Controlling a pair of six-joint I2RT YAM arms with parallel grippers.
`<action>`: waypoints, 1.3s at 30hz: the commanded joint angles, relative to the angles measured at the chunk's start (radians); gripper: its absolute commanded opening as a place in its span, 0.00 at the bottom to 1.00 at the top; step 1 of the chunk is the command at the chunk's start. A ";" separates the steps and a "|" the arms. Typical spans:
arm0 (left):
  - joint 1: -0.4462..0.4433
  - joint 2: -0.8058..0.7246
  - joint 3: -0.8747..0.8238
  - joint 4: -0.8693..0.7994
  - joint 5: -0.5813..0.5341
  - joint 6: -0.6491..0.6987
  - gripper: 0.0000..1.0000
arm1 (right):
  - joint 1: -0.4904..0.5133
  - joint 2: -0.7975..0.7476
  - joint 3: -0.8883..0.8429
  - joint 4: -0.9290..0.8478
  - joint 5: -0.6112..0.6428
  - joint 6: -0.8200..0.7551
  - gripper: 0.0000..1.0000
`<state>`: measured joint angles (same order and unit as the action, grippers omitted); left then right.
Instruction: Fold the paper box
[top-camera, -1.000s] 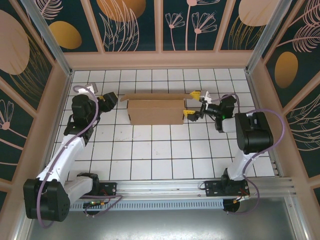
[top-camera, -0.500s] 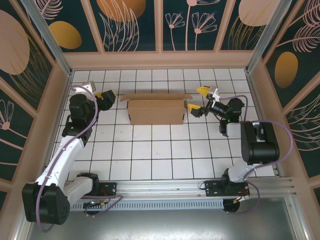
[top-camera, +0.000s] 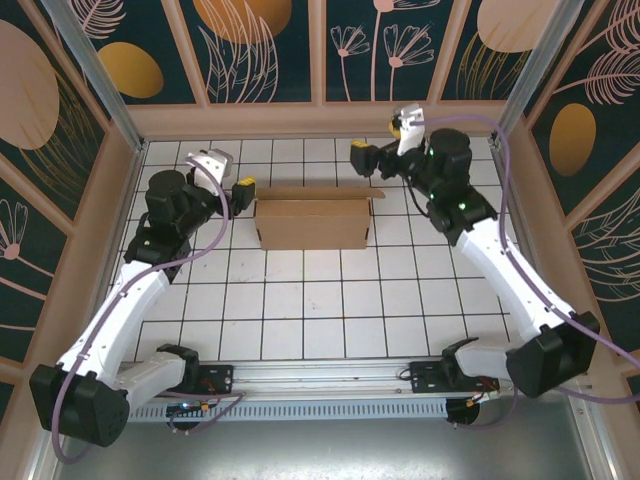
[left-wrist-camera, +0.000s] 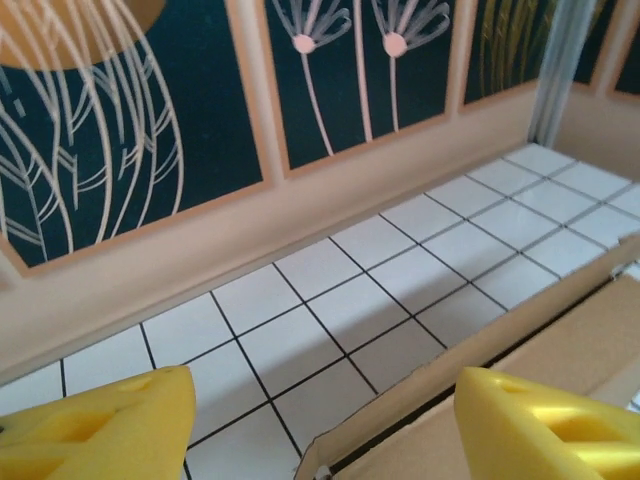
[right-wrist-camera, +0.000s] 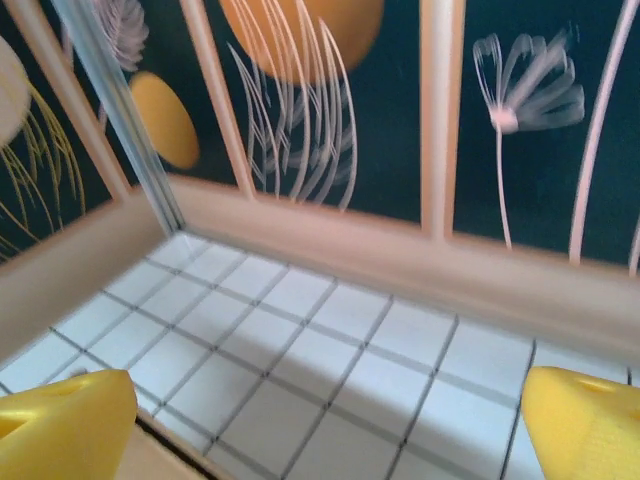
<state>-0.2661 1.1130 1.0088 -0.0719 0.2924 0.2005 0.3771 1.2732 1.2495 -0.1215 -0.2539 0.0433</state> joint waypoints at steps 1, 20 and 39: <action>0.003 0.083 0.098 -0.132 0.054 0.132 0.66 | -0.151 -0.080 -0.131 0.009 -0.351 0.185 0.99; 0.221 0.201 0.056 -0.107 0.358 0.238 0.65 | 0.001 -0.046 -0.081 -0.073 0.061 -0.418 0.37; 0.270 0.271 -0.026 -0.072 0.535 0.393 0.49 | -0.171 0.133 -0.141 -0.146 -0.494 -0.794 0.49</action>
<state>-0.0044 1.3830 0.9943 -0.1776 0.8040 0.5686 0.2092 1.4170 1.1183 -0.2878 -0.7273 -0.7143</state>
